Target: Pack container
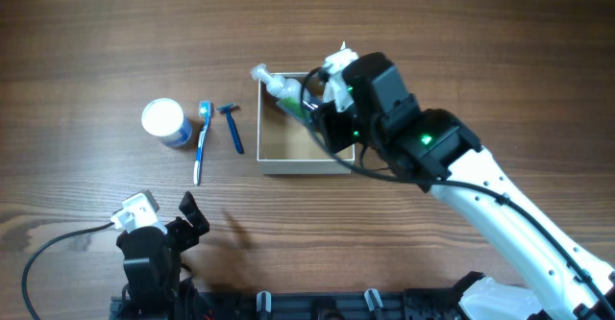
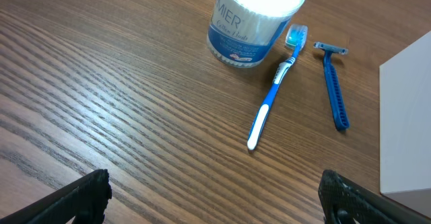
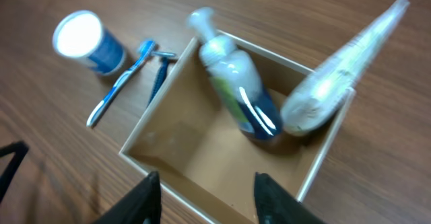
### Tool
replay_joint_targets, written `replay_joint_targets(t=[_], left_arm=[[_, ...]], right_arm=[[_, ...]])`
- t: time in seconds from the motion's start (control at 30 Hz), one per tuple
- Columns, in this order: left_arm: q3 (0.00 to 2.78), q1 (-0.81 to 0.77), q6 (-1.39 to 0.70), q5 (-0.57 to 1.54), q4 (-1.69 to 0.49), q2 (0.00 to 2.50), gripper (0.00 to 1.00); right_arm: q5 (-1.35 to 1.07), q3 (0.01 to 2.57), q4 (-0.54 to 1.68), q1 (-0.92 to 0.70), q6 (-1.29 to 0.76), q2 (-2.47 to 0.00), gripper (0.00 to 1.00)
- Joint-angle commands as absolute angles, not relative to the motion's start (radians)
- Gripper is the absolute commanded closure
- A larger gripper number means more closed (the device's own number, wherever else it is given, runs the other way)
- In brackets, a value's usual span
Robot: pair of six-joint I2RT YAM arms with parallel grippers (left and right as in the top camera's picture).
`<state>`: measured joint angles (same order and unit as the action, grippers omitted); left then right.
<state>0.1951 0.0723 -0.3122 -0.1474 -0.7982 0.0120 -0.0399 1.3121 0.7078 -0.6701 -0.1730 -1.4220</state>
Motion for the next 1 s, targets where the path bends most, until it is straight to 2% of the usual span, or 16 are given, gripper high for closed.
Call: replay_joint_targets(t=[0.0,0.3,0.43,0.53,0.63,0.97], left_arm=[[0.183,0.075,-0.299,-0.139,-0.796,0.003,0.0],[0.183,0.075,-0.299,-0.139,-0.796,0.003,0.01],[0.183,0.075,-0.299,-0.139,-0.796,0.003,0.0],[0.183,0.075,-0.299,-0.139,-0.796,0.003,0.0],[0.183,0.075,-0.3,-0.139,-0.796,0.003,0.0],[0.183,0.075,-0.299,-0.139,-0.796,0.003,0.0]], right_arm=[[0.028,1.433,0.743,-0.709,-0.167,-1.441,0.5],[0.03,1.909,1.013,-0.71,-0.118,-1.702,0.49],[0.03,2.034,1.064,-0.709,-0.079,-1.85,0.4],[0.032,2.049,1.043,-0.707,-0.047,-1.932,0.29],[0.033,2.049,0.997,-0.707,-0.009,-2.008,0.22],[0.064,2.049,0.796,-0.706,0.08,-2.171,0.18]])
